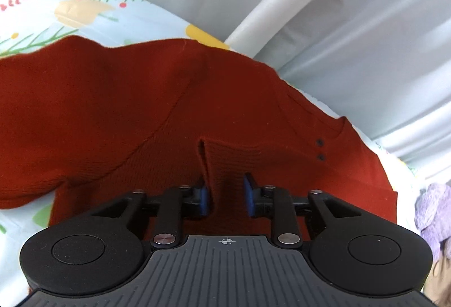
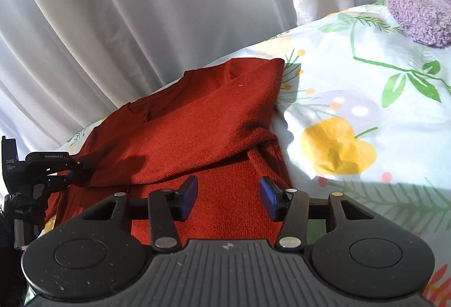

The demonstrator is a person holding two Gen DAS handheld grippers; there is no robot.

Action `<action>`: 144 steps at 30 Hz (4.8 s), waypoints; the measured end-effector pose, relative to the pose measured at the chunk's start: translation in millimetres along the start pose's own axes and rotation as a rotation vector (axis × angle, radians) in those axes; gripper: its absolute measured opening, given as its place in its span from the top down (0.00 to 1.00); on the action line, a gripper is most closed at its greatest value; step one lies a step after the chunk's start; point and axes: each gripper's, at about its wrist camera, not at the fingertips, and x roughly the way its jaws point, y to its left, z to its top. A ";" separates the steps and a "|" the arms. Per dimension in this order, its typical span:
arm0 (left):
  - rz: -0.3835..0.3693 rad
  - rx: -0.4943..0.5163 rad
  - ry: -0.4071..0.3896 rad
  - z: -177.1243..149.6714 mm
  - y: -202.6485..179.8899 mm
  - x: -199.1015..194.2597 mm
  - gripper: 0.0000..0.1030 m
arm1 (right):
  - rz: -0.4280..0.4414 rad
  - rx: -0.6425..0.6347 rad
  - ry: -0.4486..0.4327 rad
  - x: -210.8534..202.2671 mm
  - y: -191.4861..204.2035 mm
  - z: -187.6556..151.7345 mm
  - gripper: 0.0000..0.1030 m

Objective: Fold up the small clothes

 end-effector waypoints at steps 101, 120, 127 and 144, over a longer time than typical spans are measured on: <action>0.177 -0.966 -0.558 -70.7 287.6 -191.5 0.51 | 0.306 -0.004 -0.018 -3.0 88.4 -26.7 0.64; 0.144 -0.702 -0.638 -46.4 273.6 -206.8 0.92 | 0.308 0.030 0.042 4.3 110.3 -32.4 0.65; -0.108 0.006 -0.536 -17.0 67.4 -179.1 0.91 | 0.282 0.036 0.032 9.6 111.5 -33.5 0.65; -0.040 -0.145 -0.209 -85.2 37.7 -78.2 0.18 | 0.341 0.093 0.131 91.9 121.4 15.4 0.65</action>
